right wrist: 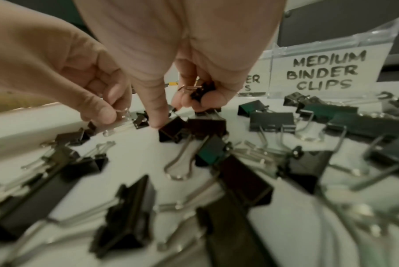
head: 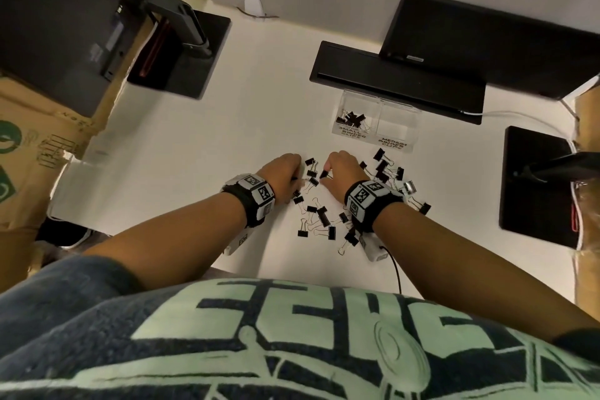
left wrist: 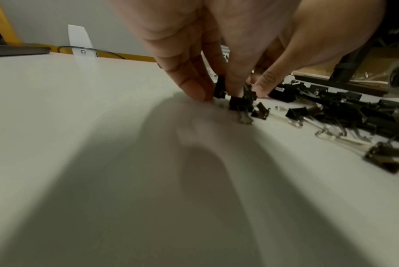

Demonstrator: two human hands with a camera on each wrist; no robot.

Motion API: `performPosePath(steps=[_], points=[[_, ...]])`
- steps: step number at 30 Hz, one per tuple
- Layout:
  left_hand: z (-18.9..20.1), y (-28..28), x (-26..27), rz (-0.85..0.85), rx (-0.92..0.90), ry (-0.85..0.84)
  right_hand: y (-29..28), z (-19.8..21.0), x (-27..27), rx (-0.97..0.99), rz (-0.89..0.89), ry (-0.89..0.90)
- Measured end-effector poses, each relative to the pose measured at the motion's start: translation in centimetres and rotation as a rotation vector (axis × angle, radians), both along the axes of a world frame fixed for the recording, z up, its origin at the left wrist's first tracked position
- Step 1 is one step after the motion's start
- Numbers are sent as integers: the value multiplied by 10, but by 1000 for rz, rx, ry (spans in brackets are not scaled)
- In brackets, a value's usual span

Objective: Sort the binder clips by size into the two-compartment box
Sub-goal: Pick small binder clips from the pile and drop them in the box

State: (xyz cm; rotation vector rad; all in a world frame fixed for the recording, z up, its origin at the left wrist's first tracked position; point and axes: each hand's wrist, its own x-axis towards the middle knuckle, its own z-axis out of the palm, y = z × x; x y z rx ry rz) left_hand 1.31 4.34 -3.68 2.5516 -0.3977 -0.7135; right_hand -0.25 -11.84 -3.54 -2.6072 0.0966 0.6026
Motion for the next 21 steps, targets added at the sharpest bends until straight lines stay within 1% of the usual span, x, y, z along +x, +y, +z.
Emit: performPosePath(steps=[2, 4, 6, 8, 10, 13, 15, 19, 21], points=[[4, -1, 0, 45, -52, 15, -2, 3, -1, 44, -30, -8], [8, -2, 3, 76, -66, -3, -6, 6, -1, 133, -111, 3], [10, -6, 6, 80, -34, -11, -10, 10, 2, 234, -213, 15], [9, -11, 8, 77, 3, -9, -17, 18, 9, 281, -284, -4], [8, -17, 9, 89, 35, 0, -27, 29, 21, 300, -350, -58], [5, -24, 9, 109, 84, 28, -46, 46, 47, 271, -429, -167], [5, -27, 9, 108, 100, 45, -56, 50, 63, 215, -460, -190], [5, -31, 10, 132, 120, 62, -58, 46, 78, 89, -393, -155], [6, -32, 11, 145, 114, 78, -55, 45, 79, 64, -352, -151]])
